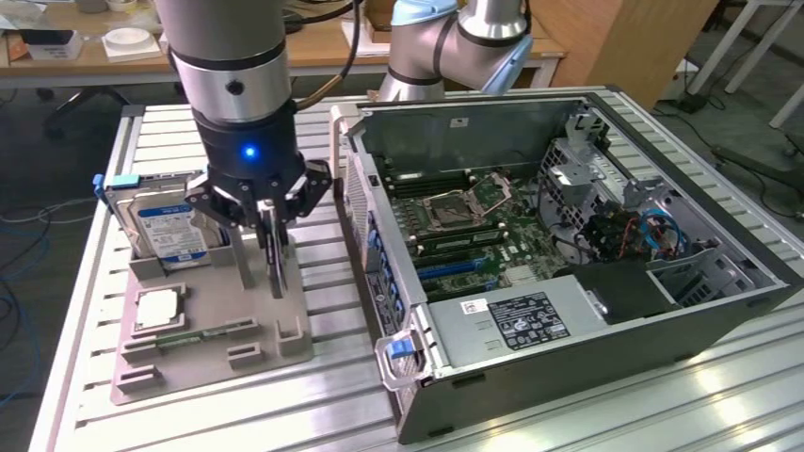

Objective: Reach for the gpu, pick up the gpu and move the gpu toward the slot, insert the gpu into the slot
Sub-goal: 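Pick up the gpu and move the gpu toward the slot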

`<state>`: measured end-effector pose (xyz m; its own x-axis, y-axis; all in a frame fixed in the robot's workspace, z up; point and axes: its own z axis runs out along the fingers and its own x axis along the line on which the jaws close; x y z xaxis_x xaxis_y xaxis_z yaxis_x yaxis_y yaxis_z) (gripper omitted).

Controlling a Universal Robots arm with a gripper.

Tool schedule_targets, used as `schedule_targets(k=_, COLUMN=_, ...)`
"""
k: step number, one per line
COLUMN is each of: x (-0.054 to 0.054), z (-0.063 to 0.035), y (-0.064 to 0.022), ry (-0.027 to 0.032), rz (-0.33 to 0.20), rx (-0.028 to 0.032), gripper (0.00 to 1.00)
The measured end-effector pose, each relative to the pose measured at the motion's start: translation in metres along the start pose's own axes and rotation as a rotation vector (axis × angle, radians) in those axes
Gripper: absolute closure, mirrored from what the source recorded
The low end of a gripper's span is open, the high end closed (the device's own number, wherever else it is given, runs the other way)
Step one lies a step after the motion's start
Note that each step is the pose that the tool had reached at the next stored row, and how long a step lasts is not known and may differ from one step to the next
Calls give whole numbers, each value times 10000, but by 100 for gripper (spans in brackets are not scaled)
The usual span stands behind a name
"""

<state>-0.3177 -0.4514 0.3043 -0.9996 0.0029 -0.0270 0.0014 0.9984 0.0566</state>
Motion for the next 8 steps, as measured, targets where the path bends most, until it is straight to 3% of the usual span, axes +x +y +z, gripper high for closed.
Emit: schedule_targets(k=8, x=-1, z=-31, y=2, ry=1, rz=0, rx=0, gripper=73)
